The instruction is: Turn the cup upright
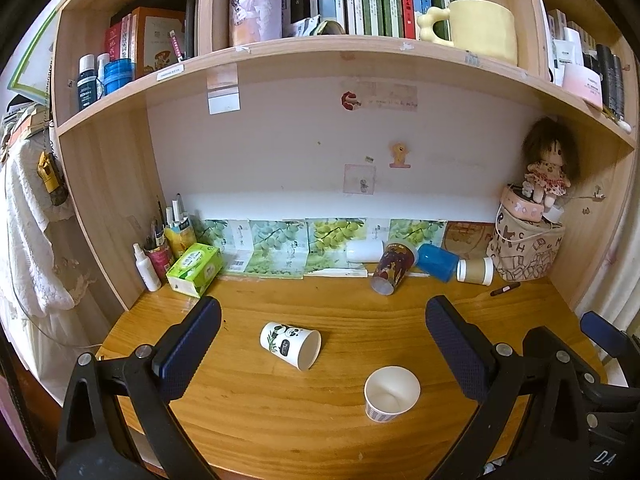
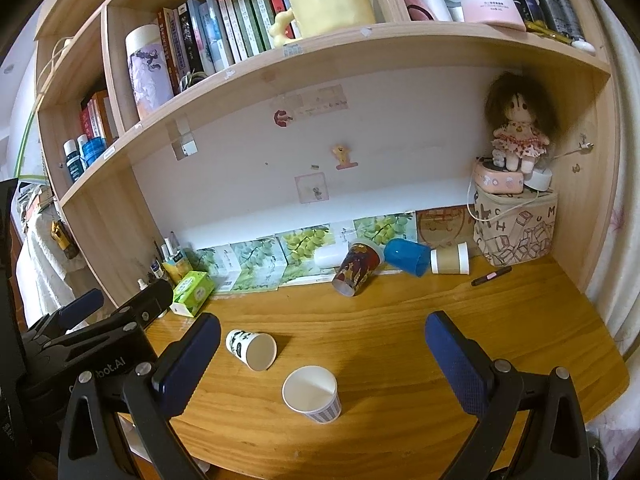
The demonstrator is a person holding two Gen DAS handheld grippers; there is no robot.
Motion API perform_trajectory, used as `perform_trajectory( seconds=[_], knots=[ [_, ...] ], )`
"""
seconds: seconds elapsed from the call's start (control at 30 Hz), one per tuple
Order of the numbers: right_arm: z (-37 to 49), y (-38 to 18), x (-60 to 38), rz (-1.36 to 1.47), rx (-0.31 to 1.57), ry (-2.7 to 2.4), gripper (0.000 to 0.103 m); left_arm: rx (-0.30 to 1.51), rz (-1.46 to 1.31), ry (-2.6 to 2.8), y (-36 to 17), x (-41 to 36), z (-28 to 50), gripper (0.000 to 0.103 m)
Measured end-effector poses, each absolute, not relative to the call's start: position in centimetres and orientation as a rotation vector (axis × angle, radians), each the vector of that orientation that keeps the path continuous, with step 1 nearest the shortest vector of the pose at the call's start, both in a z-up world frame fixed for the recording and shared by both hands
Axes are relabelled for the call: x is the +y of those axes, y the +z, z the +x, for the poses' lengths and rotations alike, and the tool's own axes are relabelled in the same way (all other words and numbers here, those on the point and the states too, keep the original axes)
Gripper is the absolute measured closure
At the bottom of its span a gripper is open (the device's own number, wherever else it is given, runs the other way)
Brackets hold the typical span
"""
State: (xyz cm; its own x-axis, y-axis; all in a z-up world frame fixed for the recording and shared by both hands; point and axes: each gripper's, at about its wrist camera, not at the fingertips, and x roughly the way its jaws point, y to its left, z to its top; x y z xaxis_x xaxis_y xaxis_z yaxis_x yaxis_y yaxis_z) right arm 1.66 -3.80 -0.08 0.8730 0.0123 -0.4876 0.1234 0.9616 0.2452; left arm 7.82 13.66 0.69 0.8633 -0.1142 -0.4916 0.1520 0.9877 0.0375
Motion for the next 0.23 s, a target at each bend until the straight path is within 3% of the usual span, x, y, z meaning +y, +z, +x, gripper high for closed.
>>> perform_trajectory(
  seconds=[0.23],
  knots=[
    [1.32, -0.26, -4.0, 0.288, 0.517, -0.069, 0.001, 0.52, 0.079, -0.146, 0.57, 13.5, 7.62, 0.001]
  ],
)
